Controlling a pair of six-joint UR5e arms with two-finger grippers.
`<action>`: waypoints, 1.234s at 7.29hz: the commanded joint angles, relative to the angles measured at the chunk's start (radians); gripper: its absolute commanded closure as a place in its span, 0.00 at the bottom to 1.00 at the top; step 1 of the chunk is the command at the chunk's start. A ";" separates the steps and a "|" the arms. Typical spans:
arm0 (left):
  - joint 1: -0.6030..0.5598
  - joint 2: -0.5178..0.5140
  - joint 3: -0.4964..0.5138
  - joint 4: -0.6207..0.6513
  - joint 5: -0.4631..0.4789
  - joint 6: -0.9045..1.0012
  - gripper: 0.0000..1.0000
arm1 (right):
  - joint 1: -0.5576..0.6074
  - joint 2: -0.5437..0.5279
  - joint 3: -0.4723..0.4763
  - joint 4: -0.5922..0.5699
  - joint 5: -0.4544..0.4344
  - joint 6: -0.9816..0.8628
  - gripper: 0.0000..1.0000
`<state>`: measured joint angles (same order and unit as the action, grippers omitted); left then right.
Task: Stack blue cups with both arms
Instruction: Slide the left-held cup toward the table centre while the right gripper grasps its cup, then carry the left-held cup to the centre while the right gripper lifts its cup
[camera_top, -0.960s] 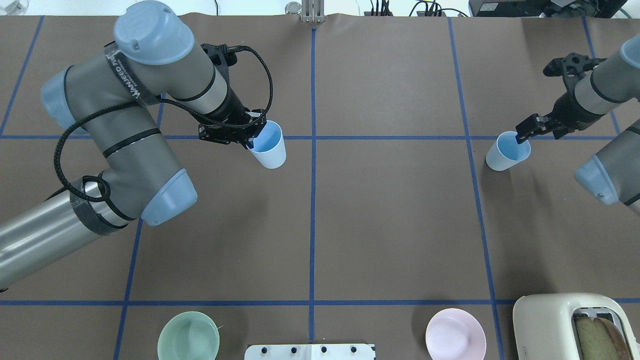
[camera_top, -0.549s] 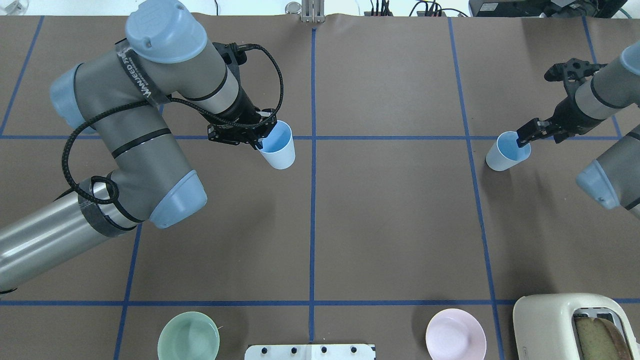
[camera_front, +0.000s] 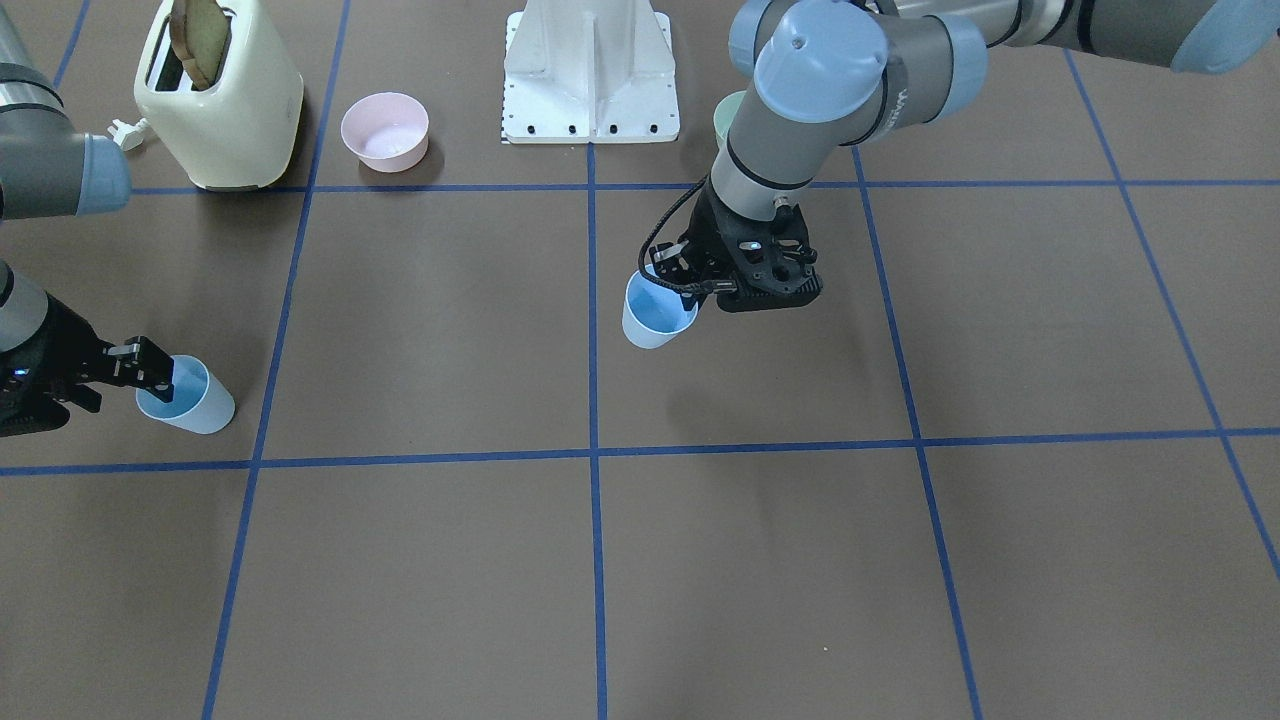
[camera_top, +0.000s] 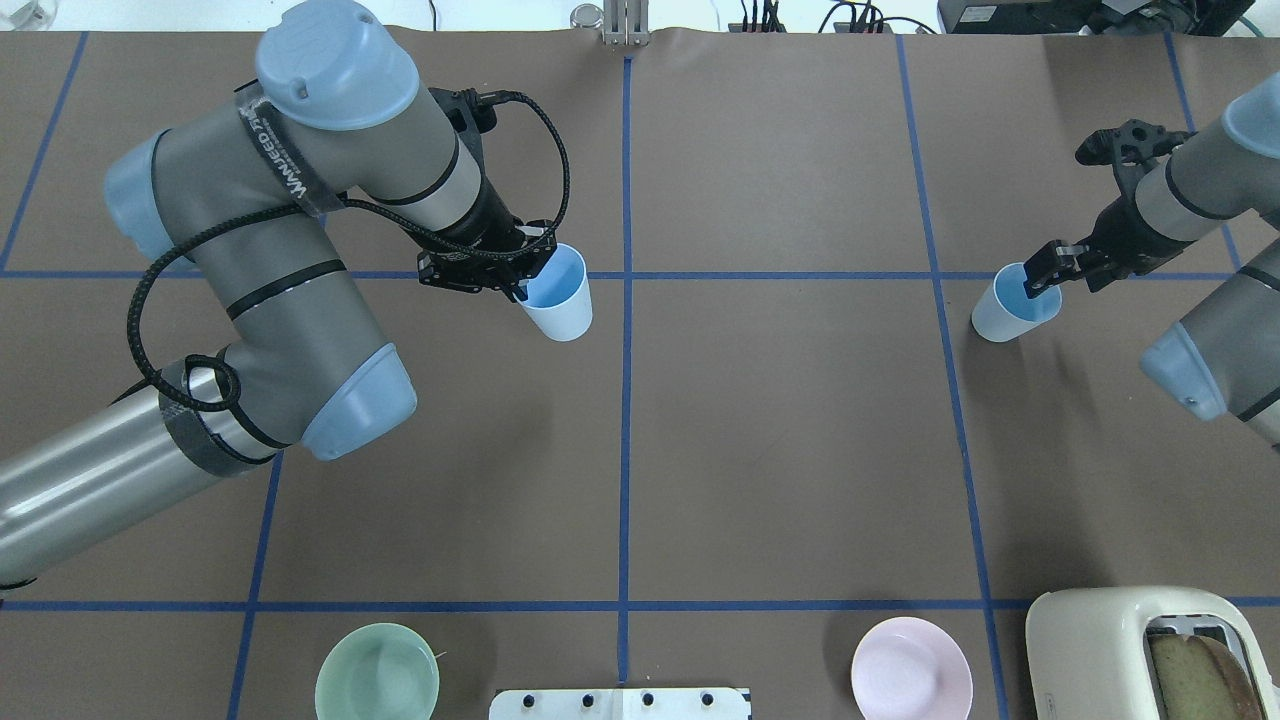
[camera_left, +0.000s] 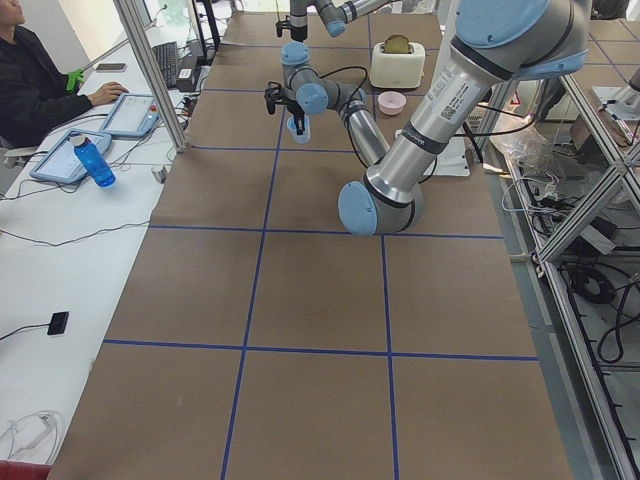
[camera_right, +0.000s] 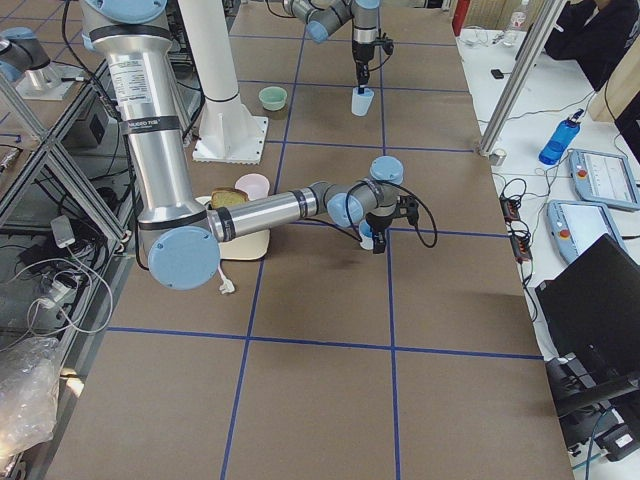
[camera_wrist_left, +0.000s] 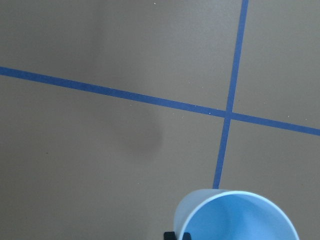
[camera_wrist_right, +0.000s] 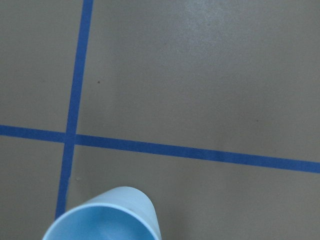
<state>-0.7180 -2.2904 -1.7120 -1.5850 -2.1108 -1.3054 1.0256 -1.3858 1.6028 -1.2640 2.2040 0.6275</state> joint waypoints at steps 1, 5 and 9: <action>0.000 0.000 -0.001 0.002 0.000 0.000 1.00 | -0.002 0.002 0.000 0.000 -0.001 0.011 0.87; 0.000 0.000 0.000 0.002 0.000 0.000 1.00 | -0.006 0.002 0.000 0.046 -0.012 0.075 1.00; 0.104 -0.021 0.035 0.002 0.109 -0.017 1.00 | -0.006 0.128 0.040 0.023 0.058 0.281 1.00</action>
<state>-0.6564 -2.3026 -1.6967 -1.5830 -2.0475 -1.3132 1.0199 -1.3049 1.6274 -1.2295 2.2248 0.8294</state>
